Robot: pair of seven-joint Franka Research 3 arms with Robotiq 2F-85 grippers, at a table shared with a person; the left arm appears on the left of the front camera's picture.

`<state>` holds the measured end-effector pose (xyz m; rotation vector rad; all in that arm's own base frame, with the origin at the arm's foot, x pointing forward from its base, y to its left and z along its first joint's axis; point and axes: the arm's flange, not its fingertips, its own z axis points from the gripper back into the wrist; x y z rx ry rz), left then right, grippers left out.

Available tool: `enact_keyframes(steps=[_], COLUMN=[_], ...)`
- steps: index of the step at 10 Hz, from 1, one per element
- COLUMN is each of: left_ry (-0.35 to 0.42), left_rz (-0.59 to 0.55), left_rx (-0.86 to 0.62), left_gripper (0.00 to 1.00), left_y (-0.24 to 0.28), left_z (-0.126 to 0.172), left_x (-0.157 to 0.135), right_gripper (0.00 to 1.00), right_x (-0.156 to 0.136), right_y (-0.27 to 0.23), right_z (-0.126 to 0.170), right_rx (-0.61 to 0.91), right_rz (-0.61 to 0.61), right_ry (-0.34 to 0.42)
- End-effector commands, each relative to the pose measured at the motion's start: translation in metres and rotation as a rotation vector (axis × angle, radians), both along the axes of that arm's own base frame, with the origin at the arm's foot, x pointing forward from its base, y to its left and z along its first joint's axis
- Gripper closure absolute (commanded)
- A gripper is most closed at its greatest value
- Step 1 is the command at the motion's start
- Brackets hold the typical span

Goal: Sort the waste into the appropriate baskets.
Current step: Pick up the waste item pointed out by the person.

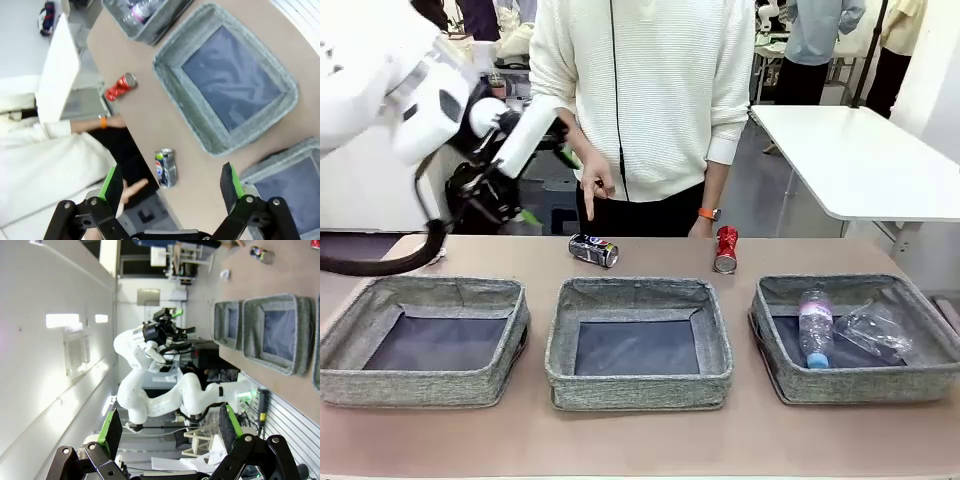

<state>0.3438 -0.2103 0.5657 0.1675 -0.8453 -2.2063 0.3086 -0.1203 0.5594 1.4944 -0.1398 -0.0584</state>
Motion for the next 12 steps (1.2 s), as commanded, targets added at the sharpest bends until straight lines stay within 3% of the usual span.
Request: enact_keyframes(steps=[1, 3, 4, 6, 8, 12], left_ry=[0.099, 0.240, 0.272, 0.277, 0.286, 0.233], left_rz=[0.216, 0.268, 0.293, 0.340, 0.355, 0.331], left_rx=[0.147, 0.255, 0.261, 0.284, 0.318, 0.352], left_gripper=[0.00, 0.00, 0.00, 0.00, 0.00, 0.00], left_y=[-0.011, -0.029, -0.033, -0.049, -0.069, -0.083], left_z=[-0.024, -0.039, -0.043, -0.054, -0.086, -0.130], left_x=[0.024, 0.063, 0.086, 0.136, 0.191, 0.242], right_gripper=[0.00, 0.00, 0.00, 0.00, 0.00, 0.00], right_x=[-0.003, -0.003, -0.003, -0.003, -0.003, -0.003], right_y=[-0.001, -0.001, -0.001, -0.001, -0.001, -0.001], right_z=[-0.001, -0.001, -0.001, -0.001, -0.001, -0.001], right_rx=[-0.010, -0.010, -0.010, -0.010, -0.010, -0.010], right_rz=[0.012, 0.012, 0.012, 0.012, 0.012, 0.012], right_ry=[-0.012, -0.012, -0.012, -0.012, -0.012, -0.012])
